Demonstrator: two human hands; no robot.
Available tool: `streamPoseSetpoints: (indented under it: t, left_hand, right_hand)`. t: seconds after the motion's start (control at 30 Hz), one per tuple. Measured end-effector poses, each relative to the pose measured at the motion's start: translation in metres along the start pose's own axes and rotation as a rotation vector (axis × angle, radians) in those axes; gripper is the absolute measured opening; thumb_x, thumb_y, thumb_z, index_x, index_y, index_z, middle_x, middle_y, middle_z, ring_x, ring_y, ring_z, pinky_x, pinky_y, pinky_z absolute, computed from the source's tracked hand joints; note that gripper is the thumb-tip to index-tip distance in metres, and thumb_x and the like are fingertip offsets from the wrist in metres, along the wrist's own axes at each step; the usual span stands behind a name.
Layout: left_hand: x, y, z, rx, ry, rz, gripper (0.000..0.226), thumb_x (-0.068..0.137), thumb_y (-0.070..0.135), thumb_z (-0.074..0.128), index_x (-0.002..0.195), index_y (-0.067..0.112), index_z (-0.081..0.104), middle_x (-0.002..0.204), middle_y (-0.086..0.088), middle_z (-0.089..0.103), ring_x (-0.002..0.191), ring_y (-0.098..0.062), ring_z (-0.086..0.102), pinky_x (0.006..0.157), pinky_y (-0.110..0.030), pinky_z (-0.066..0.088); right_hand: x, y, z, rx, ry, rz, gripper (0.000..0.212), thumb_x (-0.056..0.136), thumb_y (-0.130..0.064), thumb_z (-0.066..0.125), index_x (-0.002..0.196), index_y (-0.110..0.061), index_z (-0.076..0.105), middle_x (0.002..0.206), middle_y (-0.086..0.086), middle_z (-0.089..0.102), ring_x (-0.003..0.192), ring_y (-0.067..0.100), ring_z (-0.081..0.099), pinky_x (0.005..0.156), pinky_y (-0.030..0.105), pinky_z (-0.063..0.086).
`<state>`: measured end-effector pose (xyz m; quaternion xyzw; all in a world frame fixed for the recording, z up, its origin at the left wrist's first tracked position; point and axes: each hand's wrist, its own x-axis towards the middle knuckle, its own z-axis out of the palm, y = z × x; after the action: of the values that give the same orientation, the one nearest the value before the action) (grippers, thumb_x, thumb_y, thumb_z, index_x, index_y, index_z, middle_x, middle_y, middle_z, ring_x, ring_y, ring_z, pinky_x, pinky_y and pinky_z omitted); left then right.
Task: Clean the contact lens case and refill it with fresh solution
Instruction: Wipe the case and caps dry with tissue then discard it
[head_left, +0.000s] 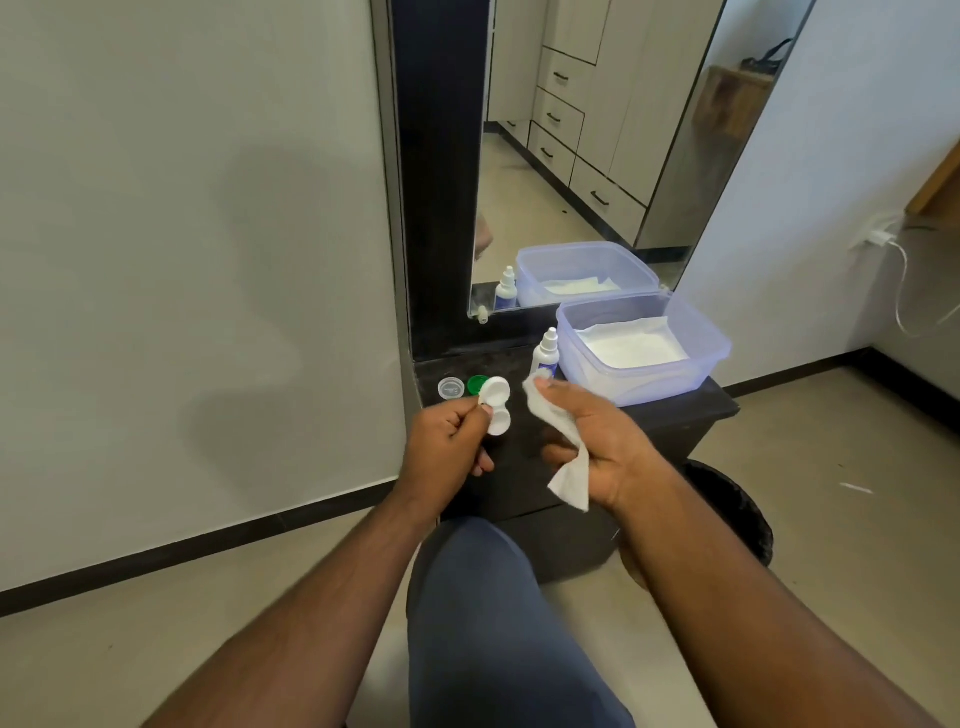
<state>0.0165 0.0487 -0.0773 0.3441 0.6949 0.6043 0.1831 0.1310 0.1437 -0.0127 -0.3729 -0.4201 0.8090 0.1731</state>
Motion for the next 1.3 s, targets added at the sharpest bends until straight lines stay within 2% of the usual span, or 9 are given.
streamPoseSetpoints:
  t: [0.13, 0.3, 0.5, 0.63, 0.83, 0.93, 1.07, 1.23, 1.3]
  left_hand:
    - [0.000, 0.003, 0.000, -0.013, -0.034, -0.040, 0.024, 0.097, 0.013, 0.049, 0.081, 0.007, 0.066, 0.062, -0.019, 0.063, 0.047, -0.016, 0.058, 0.049, -0.023, 0.049]
    - [0.001, 0.009, -0.001, -0.148, -0.092, -0.107, 0.028, 0.096, 0.004, 0.044, 0.083, 0.016, 0.066, 0.071, -0.011, 0.066, 0.058, -0.022, 0.062, 0.052, -0.023, 0.053]
    - [0.000, 0.006, -0.004, -0.105, -0.101, -0.120, 0.019, 0.096, 0.009, 0.048, 0.092, 0.011, 0.067, 0.077, -0.010, 0.068, 0.056, -0.012, 0.066, 0.056, -0.021, 0.056]
    - [-0.001, 0.002, -0.005, -0.210, -0.038, -0.146, 0.019, 0.096, 0.009, 0.050, 0.097, 0.007, 0.068, 0.084, -0.010, 0.070, 0.068, -0.019, 0.071, 0.062, -0.025, 0.059]
    - [-0.005, 0.001, -0.005, -0.270, 0.029, -0.083, 0.019, 0.095, 0.006, 0.052, 0.094, 0.001, 0.070, 0.085, -0.009, 0.072, 0.077, -0.015, 0.071, 0.064, -0.021, 0.058]
    - [-0.005, -0.002, -0.003, -0.180, 0.033, -0.007, 0.019, 0.095, 0.007, 0.054, 0.094, -0.002, 0.071, 0.086, -0.013, 0.073, 0.079, -0.017, 0.071, 0.068, -0.021, 0.057]
    - [-0.005, -0.010, 0.000, 0.015, -0.008, 0.133, 0.016, 0.094, 0.014, 0.057, 0.097, 0.011, 0.073, 0.086, -0.005, 0.074, 0.079, -0.015, 0.069, 0.072, -0.025, 0.058]
    - [-0.003, -0.007, 0.003, 0.041, 0.027, 0.107, 0.016, 0.094, 0.013, 0.057, 0.092, 0.008, 0.072, 0.081, -0.008, 0.071, 0.073, -0.013, 0.067, 0.062, -0.019, 0.055]
    - [-0.001, -0.002, 0.001, -0.054, -0.013, -0.002, 0.018, 0.094, 0.011, 0.057, 0.105, 0.012, 0.071, 0.089, -0.001, 0.070, 0.079, -0.004, 0.067, 0.064, -0.014, 0.053]
  right_hand:
    - [0.007, -0.006, -0.008, -0.558, 0.138, -0.516, 0.005, 0.083, -0.016, 0.072, 0.087, -0.018, 0.073, 0.087, 0.000, 0.071, 0.080, 0.008, 0.064, 0.069, 0.019, 0.049]
    - [0.026, -0.027, -0.001, -1.656, -0.157, -1.024, 0.025, 0.088, -0.020, 0.065, 0.112, -0.018, 0.070, 0.106, 0.000, 0.066, 0.093, 0.014, 0.061, 0.074, 0.019, 0.041]
    - [0.027, -0.051, 0.023, -2.094, -0.430, -1.111, 0.030, 0.093, -0.029, 0.056, 0.121, -0.022, 0.064, 0.119, -0.002, 0.062, 0.102, 0.014, 0.062, 0.076, 0.016, 0.040]
    - [0.032, -0.031, 0.025, -1.868, -0.131, -1.060, 0.025, 0.093, -0.029, 0.056, 0.114, -0.021, 0.068, 0.115, 0.001, 0.065, 0.100, 0.017, 0.061, 0.079, 0.023, 0.044]
    - [0.030, 0.038, 0.027, -0.678, 0.364, -0.587, 0.009, 0.083, -0.020, 0.071, 0.089, -0.013, 0.074, 0.086, 0.001, 0.073, 0.078, 0.014, 0.068, 0.069, 0.026, 0.056]
    - [0.031, 0.044, 0.034, -0.237, 0.371, -0.348, 0.007, 0.078, -0.013, 0.077, 0.084, -0.011, 0.072, 0.083, 0.008, 0.073, 0.076, 0.025, 0.071, 0.061, 0.037, 0.060]
    - [0.031, 0.043, 0.026, -0.252, 0.401, -0.281, 0.011, 0.075, -0.010, 0.079, 0.080, -0.015, 0.070, 0.086, 0.008, 0.072, 0.081, 0.025, 0.070, 0.071, 0.044, 0.060]
    - [0.011, 0.028, 0.015, -0.073, 0.127, -0.051, 0.008, 0.082, -0.004, 0.069, 0.088, -0.009, 0.065, 0.075, 0.012, 0.068, 0.053, 0.016, 0.063, 0.037, 0.018, 0.042]
    - [0.009, 0.021, 0.002, 0.011, 0.127, -0.071, 0.011, 0.084, -0.009, 0.068, 0.094, -0.010, 0.065, 0.079, 0.009, 0.070, 0.060, 0.014, 0.065, 0.041, 0.021, 0.042]
